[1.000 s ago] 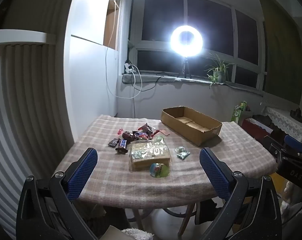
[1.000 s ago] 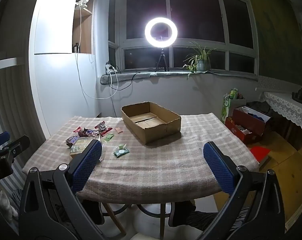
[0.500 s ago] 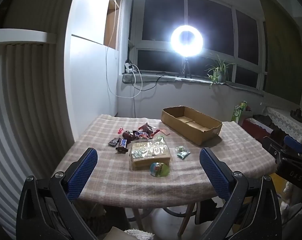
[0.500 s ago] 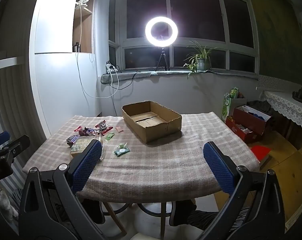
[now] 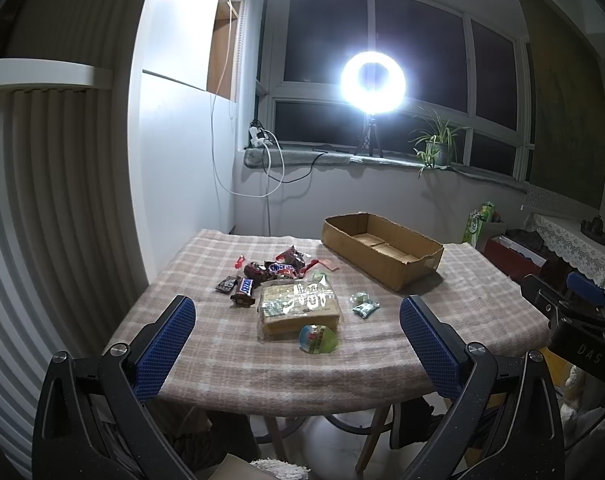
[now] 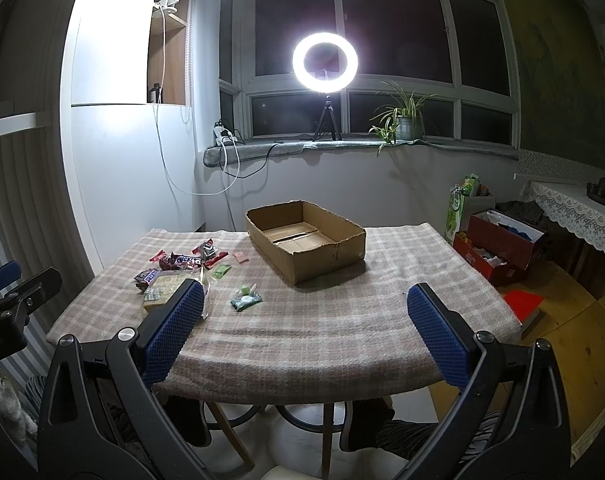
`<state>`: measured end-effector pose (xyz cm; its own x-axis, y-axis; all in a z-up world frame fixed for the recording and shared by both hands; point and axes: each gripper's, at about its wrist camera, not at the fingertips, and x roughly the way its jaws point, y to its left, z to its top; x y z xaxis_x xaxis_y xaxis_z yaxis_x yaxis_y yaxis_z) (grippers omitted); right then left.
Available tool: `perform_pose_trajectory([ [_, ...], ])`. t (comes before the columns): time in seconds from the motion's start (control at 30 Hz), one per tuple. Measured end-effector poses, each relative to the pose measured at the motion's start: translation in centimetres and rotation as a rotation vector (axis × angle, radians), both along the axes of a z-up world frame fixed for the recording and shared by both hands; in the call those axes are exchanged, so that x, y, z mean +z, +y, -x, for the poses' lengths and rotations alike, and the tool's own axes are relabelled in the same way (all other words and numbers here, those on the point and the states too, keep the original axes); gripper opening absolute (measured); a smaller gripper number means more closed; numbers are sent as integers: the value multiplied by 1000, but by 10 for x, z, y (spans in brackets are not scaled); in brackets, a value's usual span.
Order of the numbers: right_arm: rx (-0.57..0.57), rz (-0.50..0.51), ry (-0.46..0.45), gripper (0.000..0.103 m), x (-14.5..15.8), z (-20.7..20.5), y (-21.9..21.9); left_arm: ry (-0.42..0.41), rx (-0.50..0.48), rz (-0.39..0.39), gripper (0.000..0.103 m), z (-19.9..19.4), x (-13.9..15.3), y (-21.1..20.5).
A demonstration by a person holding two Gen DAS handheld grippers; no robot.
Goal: Organize snacks
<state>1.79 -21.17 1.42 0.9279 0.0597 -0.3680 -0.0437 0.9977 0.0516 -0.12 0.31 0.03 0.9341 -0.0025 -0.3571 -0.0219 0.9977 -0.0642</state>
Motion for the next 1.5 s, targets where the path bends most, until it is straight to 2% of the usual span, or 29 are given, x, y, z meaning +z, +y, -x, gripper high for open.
perform_pose_trajectory([
  [1.5, 8, 2, 4, 103, -2, 3, 11, -2, -3, -6, 102, 2, 2, -2],
])
